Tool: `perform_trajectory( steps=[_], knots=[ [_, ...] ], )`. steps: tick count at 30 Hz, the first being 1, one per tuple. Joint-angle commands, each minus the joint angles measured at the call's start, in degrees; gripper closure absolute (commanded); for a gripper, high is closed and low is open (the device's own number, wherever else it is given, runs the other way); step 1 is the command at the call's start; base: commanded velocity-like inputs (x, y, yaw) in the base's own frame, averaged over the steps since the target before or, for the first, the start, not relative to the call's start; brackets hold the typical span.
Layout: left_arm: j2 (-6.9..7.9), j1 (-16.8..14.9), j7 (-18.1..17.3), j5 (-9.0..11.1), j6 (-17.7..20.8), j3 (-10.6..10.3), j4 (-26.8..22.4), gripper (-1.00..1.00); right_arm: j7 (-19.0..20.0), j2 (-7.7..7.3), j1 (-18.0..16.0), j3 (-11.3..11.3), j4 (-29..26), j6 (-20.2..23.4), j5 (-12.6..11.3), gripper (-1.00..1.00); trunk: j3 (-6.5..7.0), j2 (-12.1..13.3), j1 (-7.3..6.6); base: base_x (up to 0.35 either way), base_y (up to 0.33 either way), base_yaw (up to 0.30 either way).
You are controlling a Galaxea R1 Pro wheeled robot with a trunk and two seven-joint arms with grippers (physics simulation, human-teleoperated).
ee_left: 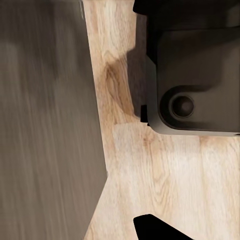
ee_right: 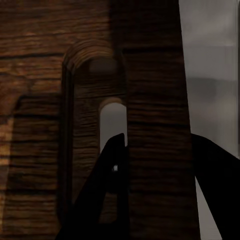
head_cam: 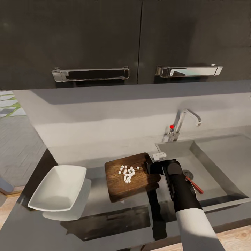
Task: In the kitchen, take the Vidalia onion out of the sink, dice it on the chopping board with the paring knife, put the diced onion into the bowl on the countertop, then place both the paring knife and the chopping board into the sink.
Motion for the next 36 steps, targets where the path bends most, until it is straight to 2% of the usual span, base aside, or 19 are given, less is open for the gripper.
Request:
perform_trajectory(
  steps=[1,30,36],
  knots=[
    [0.04,-0.04,0.26,0.35,-0.19,-0.49,0.00,-1.00,0.58,0.08,-0.05,-0.14,-0.05,0.15,0.53,1.00,-0.02,-0.11,0.03,0.000,0.000,0.000],
    [0.04,-0.04,0.26,0.35,-0.11,-0.49,0.00,-1.00,0.58,0.06,-0.05,-0.14,-0.05,0.15,0.53,1.00,2.60,-0.11,0.03,0.000,0.001,0.000],
    [0.04,-0.04,0.26,0.35,-0.14,-0.49,0.00,-1.00,0.58,0.07,-0.05,-0.14,-0.05,0.15,0.52,1.00,3.15,-0.11,0.03,0.000,0.168,0.000]
  ],
)
